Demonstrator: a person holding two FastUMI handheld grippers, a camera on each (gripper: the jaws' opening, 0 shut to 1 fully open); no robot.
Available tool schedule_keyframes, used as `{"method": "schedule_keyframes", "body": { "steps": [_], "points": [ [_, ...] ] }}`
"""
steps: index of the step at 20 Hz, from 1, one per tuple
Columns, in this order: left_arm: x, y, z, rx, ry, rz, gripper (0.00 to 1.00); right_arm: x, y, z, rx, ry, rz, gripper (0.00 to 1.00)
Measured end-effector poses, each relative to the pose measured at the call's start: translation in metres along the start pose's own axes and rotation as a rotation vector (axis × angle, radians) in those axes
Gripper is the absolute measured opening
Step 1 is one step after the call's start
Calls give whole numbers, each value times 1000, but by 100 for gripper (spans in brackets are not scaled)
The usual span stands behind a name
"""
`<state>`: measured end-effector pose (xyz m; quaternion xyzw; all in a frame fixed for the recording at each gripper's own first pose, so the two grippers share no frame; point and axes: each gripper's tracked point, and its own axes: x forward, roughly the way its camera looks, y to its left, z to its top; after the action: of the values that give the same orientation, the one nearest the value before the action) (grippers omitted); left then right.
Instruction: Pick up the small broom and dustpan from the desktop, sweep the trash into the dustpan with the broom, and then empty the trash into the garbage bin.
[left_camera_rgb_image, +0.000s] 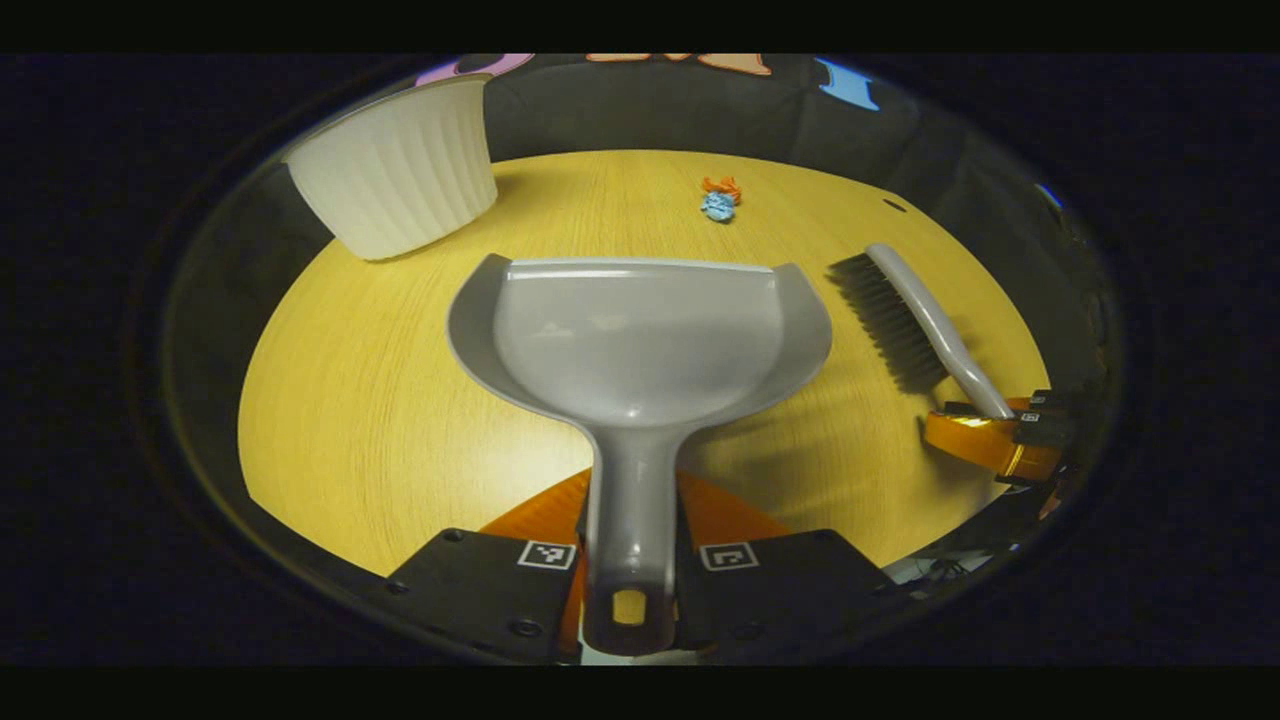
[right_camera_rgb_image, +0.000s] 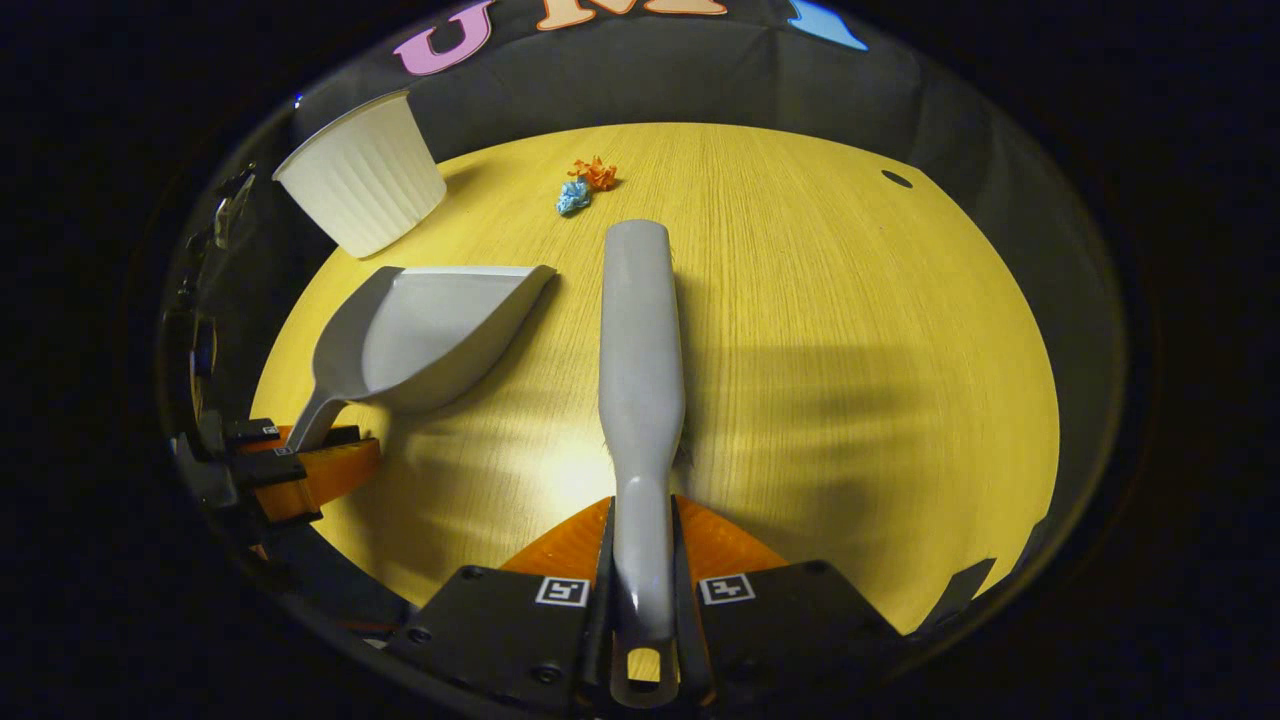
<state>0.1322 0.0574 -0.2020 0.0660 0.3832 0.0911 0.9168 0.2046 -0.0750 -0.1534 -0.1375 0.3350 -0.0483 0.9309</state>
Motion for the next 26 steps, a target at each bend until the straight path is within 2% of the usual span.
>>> {"method": "schedule_keyframes", "body": {
  "steps": [5,9,12,13,14,16,17,19,23,24,26],
  "points": [
    [-5,6,2,26,-8,-35,28,-4,0,8,14,-26,0,23],
    [-12,15,12,39,-43,-100,29,-16,-1,30,37,-75,15,23],
    [-14,44,14,142,-38,-91,27,-31,-15,52,-10,-105,-12,22],
    [-16,53,15,177,-34,-91,30,-34,-18,61,-17,-114,-9,22],
    [-19,59,15,206,-26,-95,27,-35,-18,69,-5,-120,2,23],
    [-24,68,19,264,-20,-102,27,-34,-20,88,27,-121,41,22],
    [-25,71,21,293,-17,-98,29,-29,-22,97,36,-118,48,22],
    [-19,71,29,326,-13,-102,27,-17,-30,114,26,-117,41,22],
    [-6,61,38,367,16,-107,29,7,-56,176,-19,-131,28,22],
    [-3,59,40,378,27,-98,25,15,-62,195,-42,-140,26,22],
    [1,59,42,404,52,-70,27,35,-70,230,-117,-143,23,22]
  ]
}}
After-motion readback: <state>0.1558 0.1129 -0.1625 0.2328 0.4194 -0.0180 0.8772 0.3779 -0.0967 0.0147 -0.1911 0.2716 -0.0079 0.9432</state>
